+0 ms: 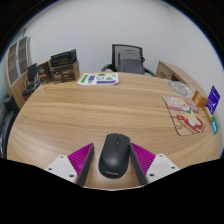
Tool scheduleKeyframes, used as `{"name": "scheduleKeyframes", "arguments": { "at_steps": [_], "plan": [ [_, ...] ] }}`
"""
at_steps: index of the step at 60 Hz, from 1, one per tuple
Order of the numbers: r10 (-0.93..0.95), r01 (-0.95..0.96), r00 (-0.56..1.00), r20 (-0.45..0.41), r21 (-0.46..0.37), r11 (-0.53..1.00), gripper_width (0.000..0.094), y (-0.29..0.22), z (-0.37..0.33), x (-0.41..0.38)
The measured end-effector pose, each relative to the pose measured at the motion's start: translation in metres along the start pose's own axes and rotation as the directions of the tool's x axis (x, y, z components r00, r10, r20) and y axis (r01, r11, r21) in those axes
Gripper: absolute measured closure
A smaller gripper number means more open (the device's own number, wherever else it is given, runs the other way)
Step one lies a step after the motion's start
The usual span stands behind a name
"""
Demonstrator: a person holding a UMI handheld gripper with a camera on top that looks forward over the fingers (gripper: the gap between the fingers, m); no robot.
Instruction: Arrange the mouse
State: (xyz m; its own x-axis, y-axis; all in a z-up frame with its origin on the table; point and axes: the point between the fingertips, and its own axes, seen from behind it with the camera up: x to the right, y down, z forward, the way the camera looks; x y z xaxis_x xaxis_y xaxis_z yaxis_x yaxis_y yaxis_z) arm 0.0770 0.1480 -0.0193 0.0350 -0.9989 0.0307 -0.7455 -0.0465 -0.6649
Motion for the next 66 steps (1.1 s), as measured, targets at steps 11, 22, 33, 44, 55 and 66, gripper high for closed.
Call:
{"name": "scheduleKeyframes", "arguments": {
  "at_steps": [11, 22, 33, 44, 55, 66],
  "plan": [
    [0.015, -0.015, 1.000, 0.001, 0.010, 1.000, 0.0422, -0.002, 0.003, 0.001],
    [0.032, -0.032, 0.999, -0.002, 0.021, 0.999, 0.0530, -0.003, 0.003, 0.002],
    [0.048, -0.048, 0.999, -0.004, 0.043, 0.998, 0.0596, -0.005, -0.002, 0.003],
    [0.057, -0.059, 0.998, 0.018, 0.155, 0.986, 0.0594, -0.069, -0.048, 0.020],
    [0.063, -0.038, 0.996, -0.069, 0.317, 0.948, 0.0594, -0.171, -0.081, 0.122],
    [0.087, -0.013, 0.977, -0.196, 0.347, 0.938, 0.0597, -0.202, -0.056, 0.247]
  ]
}}
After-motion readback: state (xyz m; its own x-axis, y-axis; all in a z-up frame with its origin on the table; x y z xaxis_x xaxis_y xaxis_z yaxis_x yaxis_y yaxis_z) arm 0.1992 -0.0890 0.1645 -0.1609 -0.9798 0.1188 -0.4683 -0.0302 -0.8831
